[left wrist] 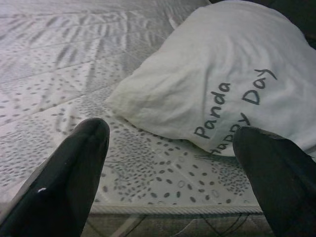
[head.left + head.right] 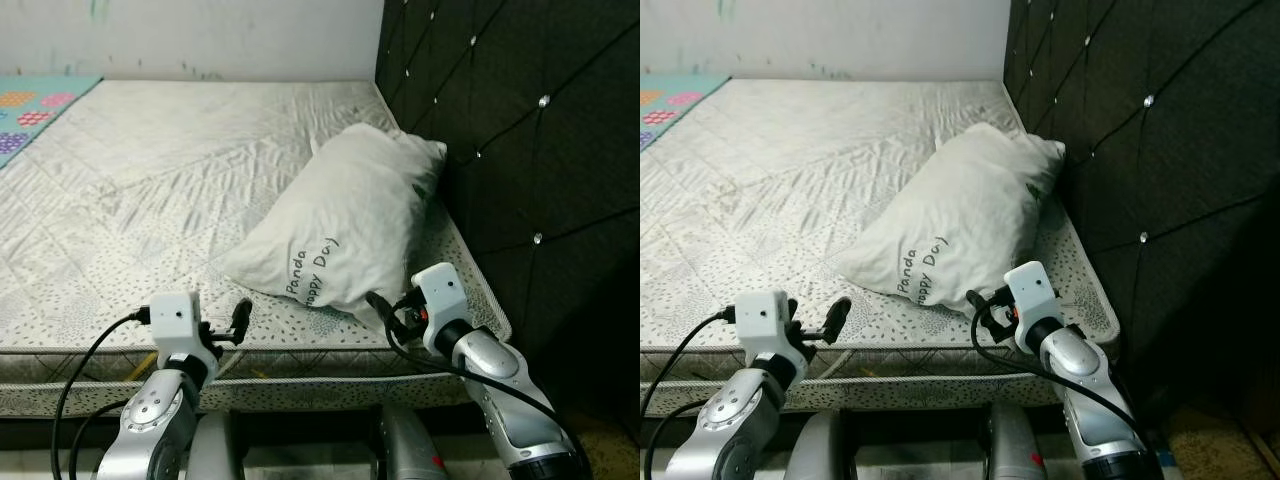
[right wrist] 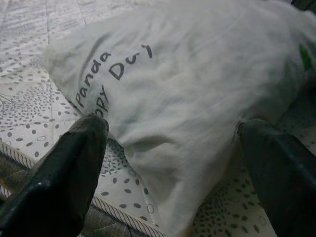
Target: Clean up the room
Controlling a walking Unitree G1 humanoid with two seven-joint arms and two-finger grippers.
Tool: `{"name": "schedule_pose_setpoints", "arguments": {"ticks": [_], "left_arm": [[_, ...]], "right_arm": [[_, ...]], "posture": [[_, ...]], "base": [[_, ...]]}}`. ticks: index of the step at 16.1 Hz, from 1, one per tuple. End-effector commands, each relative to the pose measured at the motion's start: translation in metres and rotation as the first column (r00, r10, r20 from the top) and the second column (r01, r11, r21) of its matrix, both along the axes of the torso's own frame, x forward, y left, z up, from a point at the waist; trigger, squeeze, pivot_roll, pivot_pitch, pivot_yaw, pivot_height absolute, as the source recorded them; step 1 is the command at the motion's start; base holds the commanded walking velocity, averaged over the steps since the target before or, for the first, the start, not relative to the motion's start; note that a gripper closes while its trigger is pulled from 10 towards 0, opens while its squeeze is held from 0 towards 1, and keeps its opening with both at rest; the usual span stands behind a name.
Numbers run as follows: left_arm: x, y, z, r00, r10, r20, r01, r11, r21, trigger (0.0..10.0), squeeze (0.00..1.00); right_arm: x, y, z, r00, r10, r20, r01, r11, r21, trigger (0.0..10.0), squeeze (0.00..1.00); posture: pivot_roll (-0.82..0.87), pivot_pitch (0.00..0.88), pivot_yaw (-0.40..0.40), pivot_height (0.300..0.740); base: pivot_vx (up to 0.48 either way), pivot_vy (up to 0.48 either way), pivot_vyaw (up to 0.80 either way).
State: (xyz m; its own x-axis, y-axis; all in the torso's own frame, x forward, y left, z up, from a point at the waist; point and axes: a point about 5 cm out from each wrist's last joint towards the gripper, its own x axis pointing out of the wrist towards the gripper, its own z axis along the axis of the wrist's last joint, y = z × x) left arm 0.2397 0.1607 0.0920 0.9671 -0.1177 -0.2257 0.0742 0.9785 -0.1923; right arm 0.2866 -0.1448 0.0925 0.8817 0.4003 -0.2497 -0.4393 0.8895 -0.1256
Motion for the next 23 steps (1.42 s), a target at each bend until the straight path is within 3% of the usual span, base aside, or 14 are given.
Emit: {"name": "schedule_pose_setpoints", "arguments": {"ticks": [1,5,9,12,15,20,23], "left_arm": [[-0.001,0.001,0.004,1.0,-0.007,0.002,0.007,1.0,0.005,10.0,0.0],[-0.005,0.0,0.007,0.999,-0.037,-0.02,0.037,0.999,0.016,10.0,0.0],[-0.013,0.006,0.011,0.998,-0.056,-0.036,0.058,0.997,0.048,10.0,0.0],[-0.019,0.001,0.013,0.997,-0.065,-0.052,0.067,0.997,0.044,10.0,0.0],[-0.021,-0.005,0.014,0.994,-0.09,-0.067,0.092,0.995,0.032,10.0,0.0],[-0.025,-0.013,0.017,0.99,-0.124,-0.071,0.126,0.992,0.02,10.0,0.0],[-0.026,-0.015,0.018,0.989,-0.124,-0.075,0.126,0.992,0.019,10.0,0.0]], "right_arm": [[0.003,0.003,0.003,1.0,-0.004,-0.005,0.004,1.0,0.001,10.0,0.0],[0.005,0.012,0.002,0.996,-0.041,-0.079,0.045,0.997,0.056,10.0,0.0],[0.026,0.023,0.005,0.988,-0.109,-0.11,0.119,0.989,0.087,10.0,0.0],[0.041,0.017,0.008,0.958,-0.257,-0.131,0.267,0.961,0.073,10.0,0.0],[0.043,0.017,0.008,0.933,-0.332,-0.141,0.343,0.938,0.058,10.0,0.0],[0.029,0.052,-0.007,0.921,-0.282,-0.268,0.32,0.941,0.111,10.0,0.0],[0.037,0.076,0.0,0.921,-0.293,-0.256,0.34,0.926,0.165,10.0,0.0]], "posture": [[-0.11,0.021,-0.009,0.58],[-0.1,0.077,-0.007,0.58],[-0.07,0.135,-0.011,0.58],[-0.06,0.15,-0.009,0.58],[-0.06,0.159,-0.002,0.58],[-0.04,0.16,-0.005,0.58],[-0.03,0.154,-0.007,0.58]], "base": [[0.0,0.0,0.0],[0.0,0.0,0.0],[0.0,0.0,0.0],[0.0,0.0,0.0],[0.0,0.0,0.0],[0.0,0.0,0.0],[0.0,0.0,0.0]]}}
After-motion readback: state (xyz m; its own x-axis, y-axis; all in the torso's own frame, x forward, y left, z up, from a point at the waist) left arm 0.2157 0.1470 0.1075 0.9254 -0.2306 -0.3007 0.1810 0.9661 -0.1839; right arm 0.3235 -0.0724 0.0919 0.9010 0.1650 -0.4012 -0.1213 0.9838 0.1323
